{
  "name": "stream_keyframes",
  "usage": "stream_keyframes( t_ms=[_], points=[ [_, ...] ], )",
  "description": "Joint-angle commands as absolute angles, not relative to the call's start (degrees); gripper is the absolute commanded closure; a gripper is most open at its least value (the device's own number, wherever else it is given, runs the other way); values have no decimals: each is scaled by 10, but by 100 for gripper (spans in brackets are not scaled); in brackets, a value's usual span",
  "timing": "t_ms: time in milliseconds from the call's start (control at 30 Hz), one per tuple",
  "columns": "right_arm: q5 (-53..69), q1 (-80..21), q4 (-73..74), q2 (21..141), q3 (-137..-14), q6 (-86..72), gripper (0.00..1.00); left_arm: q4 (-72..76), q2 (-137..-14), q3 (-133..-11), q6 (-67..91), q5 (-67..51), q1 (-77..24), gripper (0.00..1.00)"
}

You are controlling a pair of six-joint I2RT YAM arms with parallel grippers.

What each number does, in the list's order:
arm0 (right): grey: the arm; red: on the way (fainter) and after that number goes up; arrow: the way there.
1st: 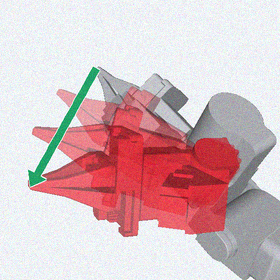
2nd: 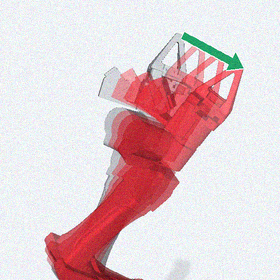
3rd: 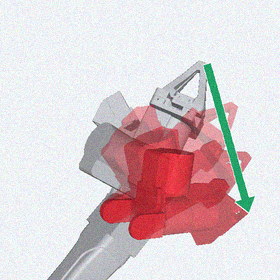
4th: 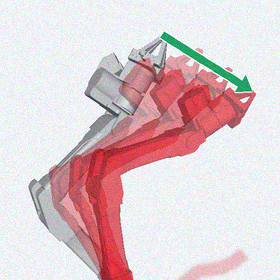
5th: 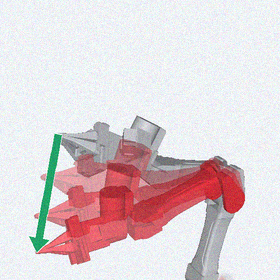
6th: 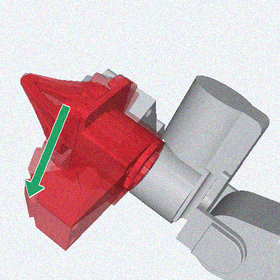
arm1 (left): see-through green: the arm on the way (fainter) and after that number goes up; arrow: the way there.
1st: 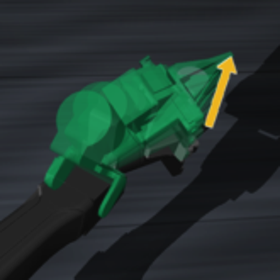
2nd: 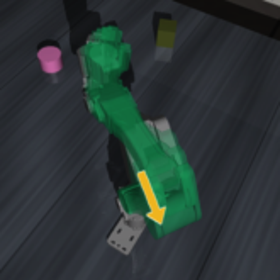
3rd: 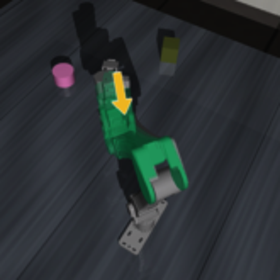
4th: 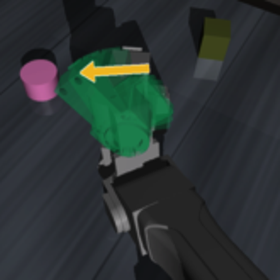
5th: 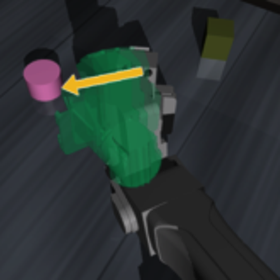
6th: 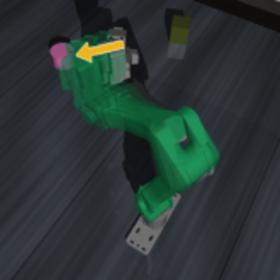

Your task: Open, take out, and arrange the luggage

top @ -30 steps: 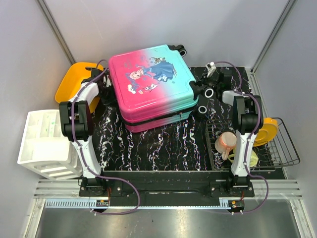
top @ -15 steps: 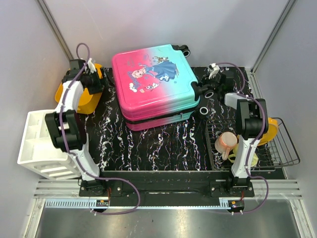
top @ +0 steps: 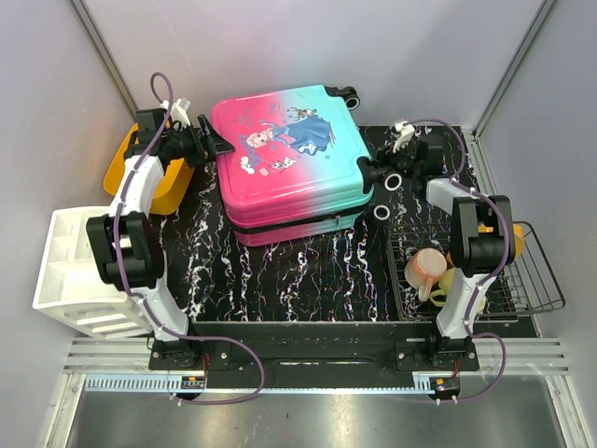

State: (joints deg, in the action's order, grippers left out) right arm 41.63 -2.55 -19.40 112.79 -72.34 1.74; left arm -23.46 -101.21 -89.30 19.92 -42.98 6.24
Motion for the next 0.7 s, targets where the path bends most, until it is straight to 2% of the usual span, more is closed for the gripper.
stream_keyframes(
  t_ms=[0,167,467,667],
  points=[
    [515,-109,-157,1031,-691,73,34,-206,-1083,-965,216,-483,38,12],
    [518,-170,-124,991,-651,116,34,-238,-1177,-1085,179,-485,17,16],
    [507,-279,-99,917,-606,169,32,-236,-1278,-1208,132,-470,-46,19],
    [437,-286,-66,877,-611,149,31,-168,-1248,-1216,177,-447,-27,15]
  ],
)
